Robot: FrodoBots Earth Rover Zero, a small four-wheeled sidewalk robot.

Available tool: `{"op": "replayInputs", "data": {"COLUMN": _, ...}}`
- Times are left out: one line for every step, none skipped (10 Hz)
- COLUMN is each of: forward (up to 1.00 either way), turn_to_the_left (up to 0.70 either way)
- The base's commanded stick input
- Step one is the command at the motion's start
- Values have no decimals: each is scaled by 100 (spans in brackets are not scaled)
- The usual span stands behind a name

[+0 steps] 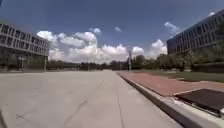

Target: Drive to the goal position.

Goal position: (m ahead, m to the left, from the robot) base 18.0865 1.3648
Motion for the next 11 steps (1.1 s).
{"op": "replayInputs", "data": {"forward": 100, "turn_to_the_left": 0}}
{"op": "replayInputs", "data": {"forward": 100, "turn_to_the_left": 0}}
{"op": "replayInputs", "data": {"forward": 100, "turn_to_the_left": 0}}
{"op": "replayInputs", "data": {"forward": 100, "turn_to_the_left": 0}}
{"op": "replayInputs", "data": {"forward": 100, "turn_to_the_left": 0}}
{"op": "replayInputs", "data": {"forward": 100, "turn_to_the_left": 0}}
{"op": "replayInputs", "data": {"forward": 100, "turn_to_the_left": 0}}
{"op": "replayInputs", "data": {"forward": 100, "turn_to_the_left": 0}}
{"op": "replayInputs", "data": {"forward": 100, "turn_to_the_left": 0}}
{"op": "replayInputs", "data": {"forward": 100, "turn_to_the_left": 0}}
{"op": "replayInputs", "data": {"forward": 100, "turn_to_the_left": 0}}
